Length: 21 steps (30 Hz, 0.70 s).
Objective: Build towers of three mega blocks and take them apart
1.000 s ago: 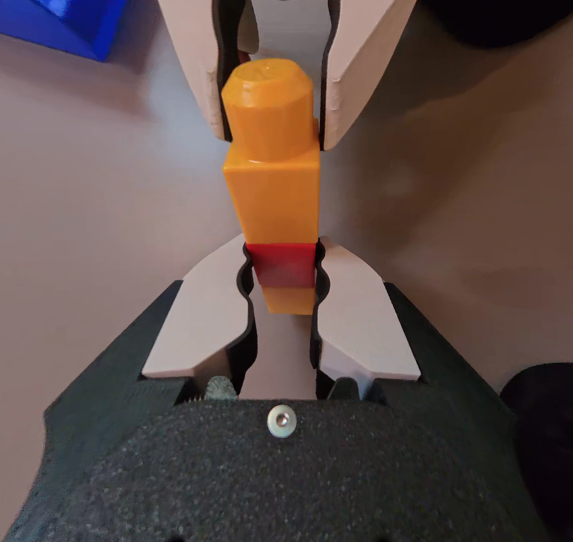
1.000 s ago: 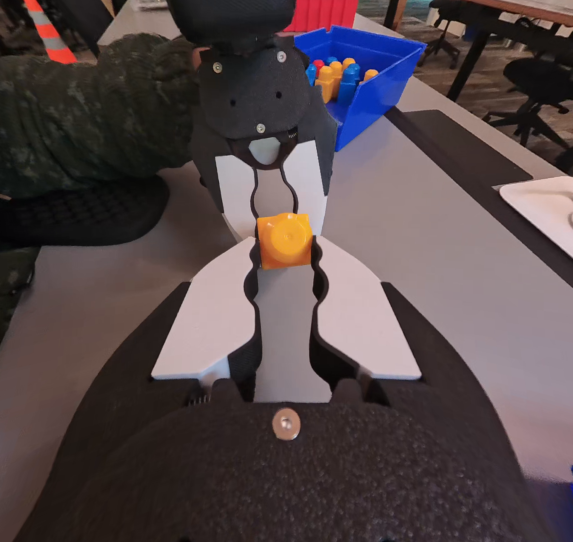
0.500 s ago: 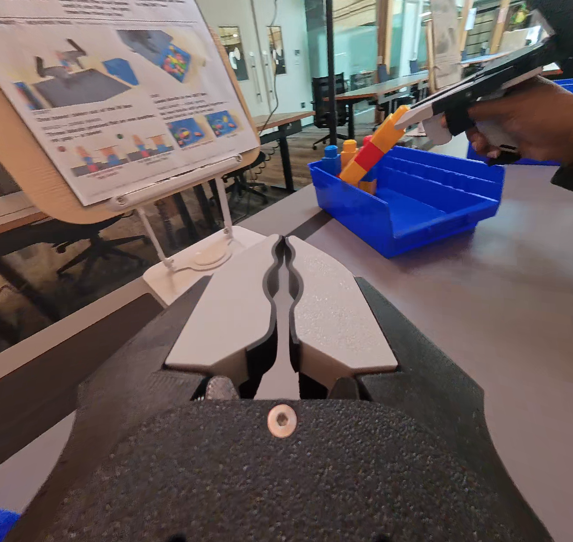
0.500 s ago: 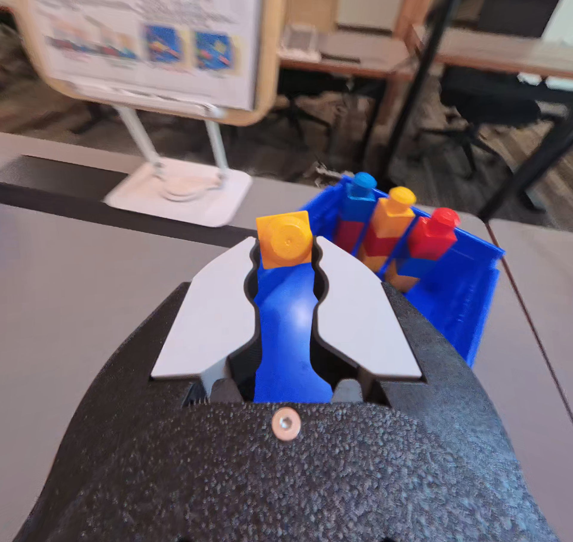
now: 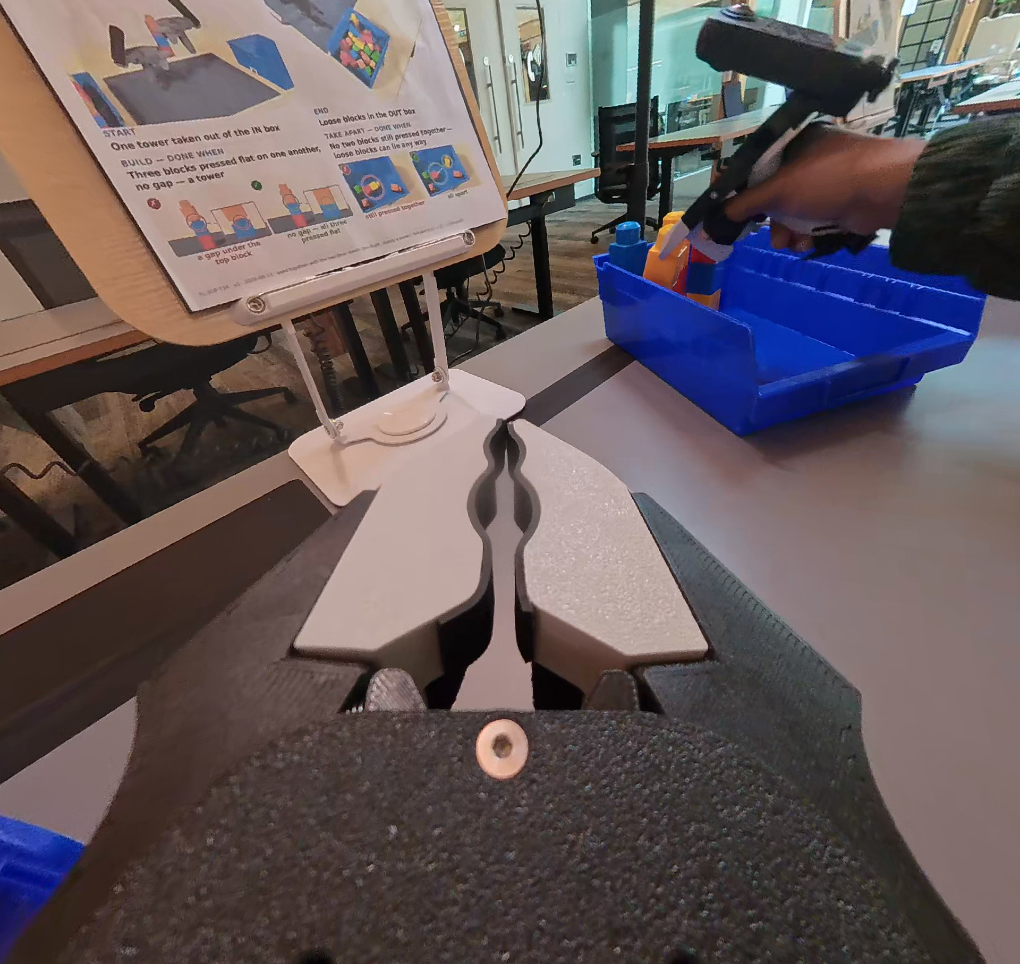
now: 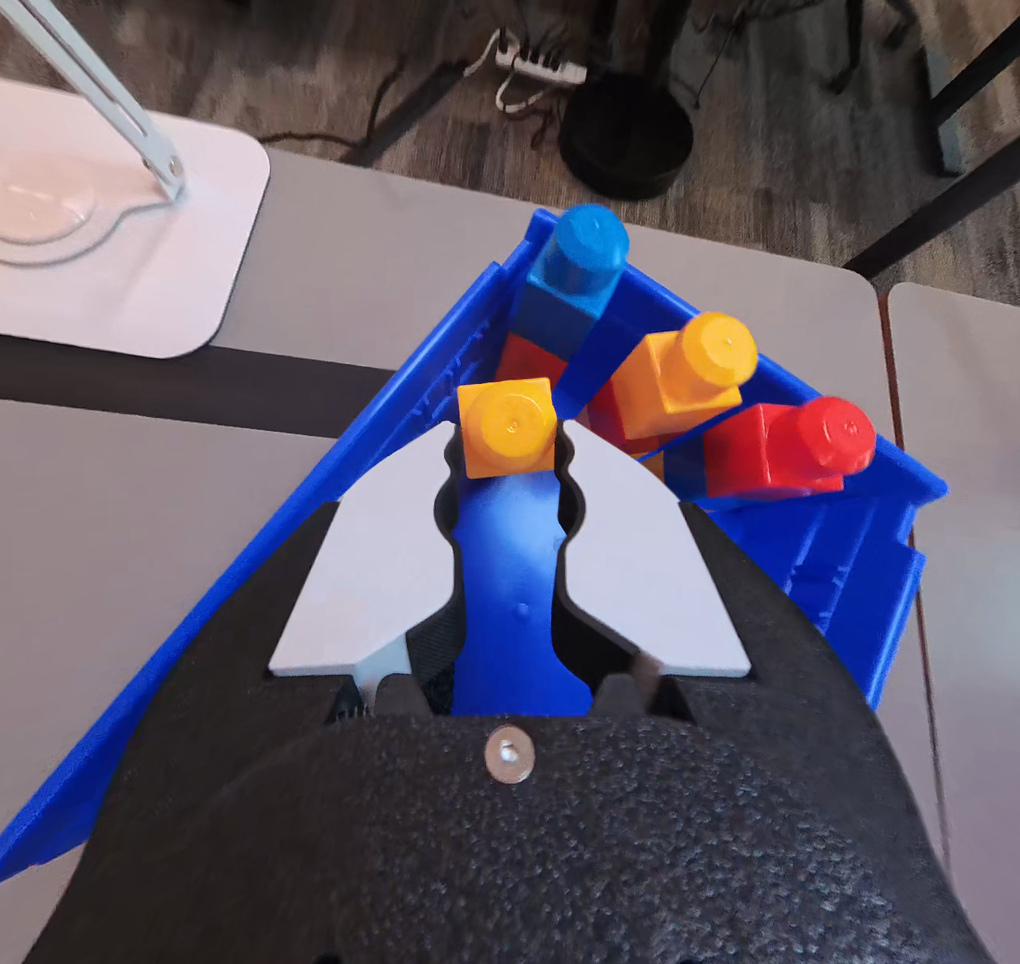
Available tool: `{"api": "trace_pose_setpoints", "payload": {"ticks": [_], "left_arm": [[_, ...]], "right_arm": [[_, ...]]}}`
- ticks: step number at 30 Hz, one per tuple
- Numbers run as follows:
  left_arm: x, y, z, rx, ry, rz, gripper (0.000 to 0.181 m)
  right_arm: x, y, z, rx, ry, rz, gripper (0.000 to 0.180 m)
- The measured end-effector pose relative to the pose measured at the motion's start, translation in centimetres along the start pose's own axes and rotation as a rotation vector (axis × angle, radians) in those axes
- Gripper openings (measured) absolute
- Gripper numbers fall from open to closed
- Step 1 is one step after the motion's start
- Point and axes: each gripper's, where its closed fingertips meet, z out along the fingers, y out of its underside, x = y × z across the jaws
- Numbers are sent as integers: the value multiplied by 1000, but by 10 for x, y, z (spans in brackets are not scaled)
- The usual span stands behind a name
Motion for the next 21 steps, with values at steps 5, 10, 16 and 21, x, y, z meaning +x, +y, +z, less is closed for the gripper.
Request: {"api": "trace_pose_setpoints", "payload": {"ticks": [5, 10, 16, 21], "left_arm": [[-4, 5, -1, -16, -3, -8, 0], [-6, 8, -1, -25, -2, -14, 0], [-14, 10, -3, -32, -33, -18, 0], [-41, 13, -11, -59, -141, 0, 0]], "right_arm": [[-3, -9, 9, -162, -18, -58, 33], [-4, -18, 13, -135, -54, -113, 50], [-14, -53, -43, 274, -76, -43, 50], [-96, -44, -138, 593, -359, 82, 50]]}}
